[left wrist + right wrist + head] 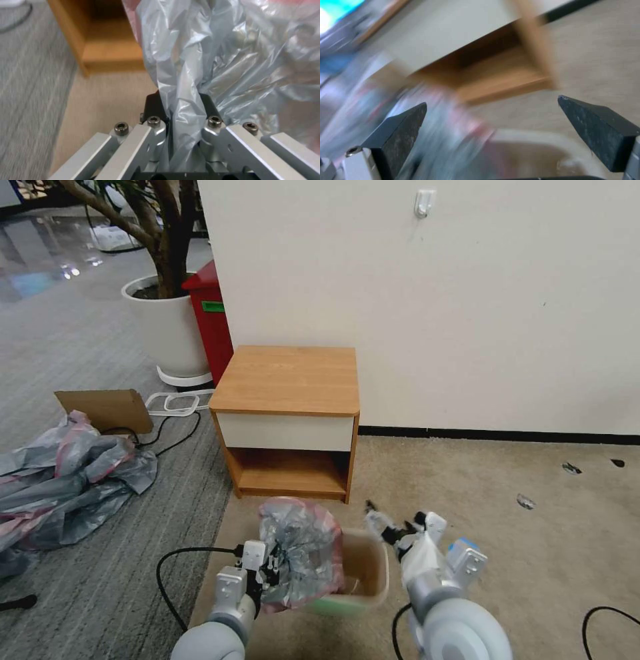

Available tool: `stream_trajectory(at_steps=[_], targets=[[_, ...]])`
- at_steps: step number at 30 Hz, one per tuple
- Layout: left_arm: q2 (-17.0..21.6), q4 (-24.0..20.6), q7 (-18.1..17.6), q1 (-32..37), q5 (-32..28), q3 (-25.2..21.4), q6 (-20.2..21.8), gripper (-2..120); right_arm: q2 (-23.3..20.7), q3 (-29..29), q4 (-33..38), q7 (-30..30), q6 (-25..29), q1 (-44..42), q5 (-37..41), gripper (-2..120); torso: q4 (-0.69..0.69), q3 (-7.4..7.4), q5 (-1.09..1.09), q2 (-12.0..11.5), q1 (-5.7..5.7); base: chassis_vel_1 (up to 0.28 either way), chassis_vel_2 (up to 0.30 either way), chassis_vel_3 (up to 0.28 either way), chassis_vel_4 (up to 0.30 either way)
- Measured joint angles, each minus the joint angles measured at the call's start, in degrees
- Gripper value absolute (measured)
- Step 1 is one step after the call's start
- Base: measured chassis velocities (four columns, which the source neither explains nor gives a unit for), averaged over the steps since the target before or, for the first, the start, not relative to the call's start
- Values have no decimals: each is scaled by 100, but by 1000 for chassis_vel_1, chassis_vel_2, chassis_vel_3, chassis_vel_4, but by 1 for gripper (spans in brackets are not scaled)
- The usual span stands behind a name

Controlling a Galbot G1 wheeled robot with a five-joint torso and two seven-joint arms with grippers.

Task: Pick up the garbage bag from the table and place it over the trash can.

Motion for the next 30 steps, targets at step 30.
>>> stream_trajectory(at_steps=[30], targets=[[54, -831, 877, 506, -17, -836, -703, 9, 358, -583, -496, -270, -78, 666, -158, 100, 0, 0, 0, 0, 0, 0, 0, 0, 0]])
